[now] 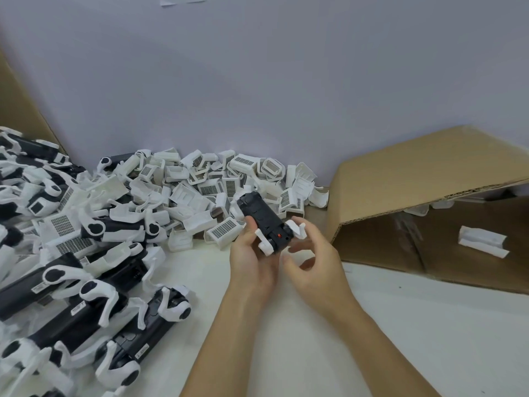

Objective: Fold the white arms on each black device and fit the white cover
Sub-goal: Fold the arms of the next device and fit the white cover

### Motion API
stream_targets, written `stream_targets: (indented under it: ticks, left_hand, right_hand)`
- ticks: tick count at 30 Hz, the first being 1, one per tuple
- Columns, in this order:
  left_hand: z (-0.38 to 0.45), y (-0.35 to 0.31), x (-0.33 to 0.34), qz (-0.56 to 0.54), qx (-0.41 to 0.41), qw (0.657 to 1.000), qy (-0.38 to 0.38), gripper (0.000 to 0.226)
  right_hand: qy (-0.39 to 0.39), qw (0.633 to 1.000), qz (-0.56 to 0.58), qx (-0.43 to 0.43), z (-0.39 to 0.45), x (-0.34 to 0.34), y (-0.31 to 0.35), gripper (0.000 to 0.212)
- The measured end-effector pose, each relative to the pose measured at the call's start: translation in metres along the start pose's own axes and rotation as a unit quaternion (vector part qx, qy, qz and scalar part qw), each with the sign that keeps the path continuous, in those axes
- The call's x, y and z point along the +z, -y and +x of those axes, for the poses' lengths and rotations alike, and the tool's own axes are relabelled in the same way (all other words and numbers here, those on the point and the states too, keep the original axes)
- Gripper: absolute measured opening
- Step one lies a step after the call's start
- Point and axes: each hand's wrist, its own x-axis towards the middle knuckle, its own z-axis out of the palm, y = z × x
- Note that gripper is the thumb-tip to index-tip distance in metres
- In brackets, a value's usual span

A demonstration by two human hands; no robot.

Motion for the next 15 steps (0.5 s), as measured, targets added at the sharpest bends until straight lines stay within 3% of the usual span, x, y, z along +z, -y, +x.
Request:
stream_targets:
  ticks: [4, 10, 15]
  left_hand:
    - [0.0, 0.005, 0.0, 0.057, -0.01, 0.998, -0.003, 0.05]
    - [0.003, 0.011, 0.0, 0.053, 0.018, 0.998, 0.009, 0.032]
    - [0.003, 0.012, -0.001, 0.082, 0.016, 0.996, 0.025, 0.034]
  right_hand:
    - [0.009, 1.0, 0.009, -0.006, 0.001, -0.001, -0.001, 0.049]
    - [0.012, 0.997, 0.057, 0.042, 0.004, -0.003, 0.0, 0.034]
    - [0.039, 0.993, 0.083, 0.07, 0.007, -0.004, -0.002, 0.033]
